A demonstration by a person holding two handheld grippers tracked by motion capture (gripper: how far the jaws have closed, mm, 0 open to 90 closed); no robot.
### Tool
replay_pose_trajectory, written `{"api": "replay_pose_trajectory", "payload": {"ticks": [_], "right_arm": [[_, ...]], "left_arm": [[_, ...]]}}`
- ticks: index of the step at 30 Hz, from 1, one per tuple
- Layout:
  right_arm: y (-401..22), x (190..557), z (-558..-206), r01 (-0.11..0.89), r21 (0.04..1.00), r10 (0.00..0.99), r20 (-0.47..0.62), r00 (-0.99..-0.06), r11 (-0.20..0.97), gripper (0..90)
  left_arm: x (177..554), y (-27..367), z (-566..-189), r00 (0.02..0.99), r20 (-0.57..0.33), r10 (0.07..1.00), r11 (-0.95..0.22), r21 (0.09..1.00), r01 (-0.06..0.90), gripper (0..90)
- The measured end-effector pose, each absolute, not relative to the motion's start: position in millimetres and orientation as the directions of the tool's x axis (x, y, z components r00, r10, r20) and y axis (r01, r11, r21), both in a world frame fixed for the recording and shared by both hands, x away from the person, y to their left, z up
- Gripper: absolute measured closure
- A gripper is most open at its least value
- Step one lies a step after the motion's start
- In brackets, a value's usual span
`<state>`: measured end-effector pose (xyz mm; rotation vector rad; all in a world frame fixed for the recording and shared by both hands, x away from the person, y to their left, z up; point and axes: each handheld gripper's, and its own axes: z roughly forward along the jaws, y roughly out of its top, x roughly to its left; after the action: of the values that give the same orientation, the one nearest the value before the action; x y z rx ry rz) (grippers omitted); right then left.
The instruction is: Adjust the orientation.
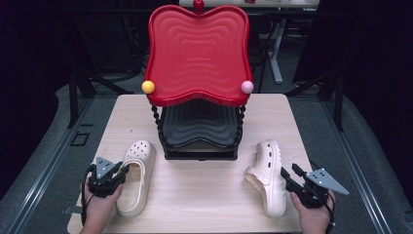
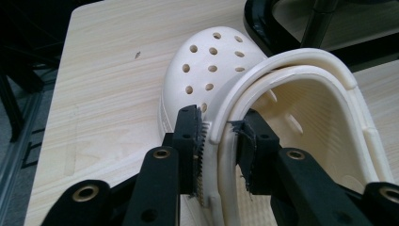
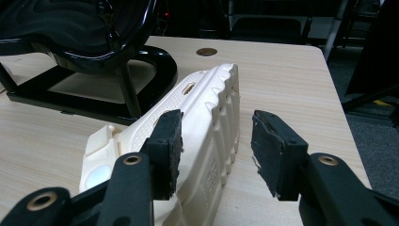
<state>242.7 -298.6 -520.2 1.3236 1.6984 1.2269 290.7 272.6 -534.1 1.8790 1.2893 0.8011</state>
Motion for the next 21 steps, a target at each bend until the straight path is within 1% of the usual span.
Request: {"api": "replay_pose_trajectory", "payload": {"ticks": [7, 17, 20, 21], "right_arm": [[-298, 242, -520, 0.356, 0.933, 0.959, 0.05, -0.279, 0.054, 53.0], [-296, 241, -518, 0.353, 0.934, 0.958, 0.046, -0.284, 0.06, 54.2], [-293, 241, -518, 0.353, 0.932, 0.955, 0.028, -0.297, 0.083, 54.2], [-291, 241, -518, 0.348, 0.933, 0.954, 0.019, -0.298, 0.09, 55.9]], "left_arm": [[286, 265, -532, 0.291, 0.08, 0.953, -0.229, 0.819, 0.526, 72.6], [282, 256, -531, 0.308, 0.069, 0.949, -0.232, 0.813, 0.534, 73.6], [280, 254, -531, 0.309, 0.059, 0.949, -0.224, 0.816, 0.533, 73.7], [280, 254, -531, 0.312, 0.056, 0.948, -0.225, 0.814, 0.536, 73.8]]}}
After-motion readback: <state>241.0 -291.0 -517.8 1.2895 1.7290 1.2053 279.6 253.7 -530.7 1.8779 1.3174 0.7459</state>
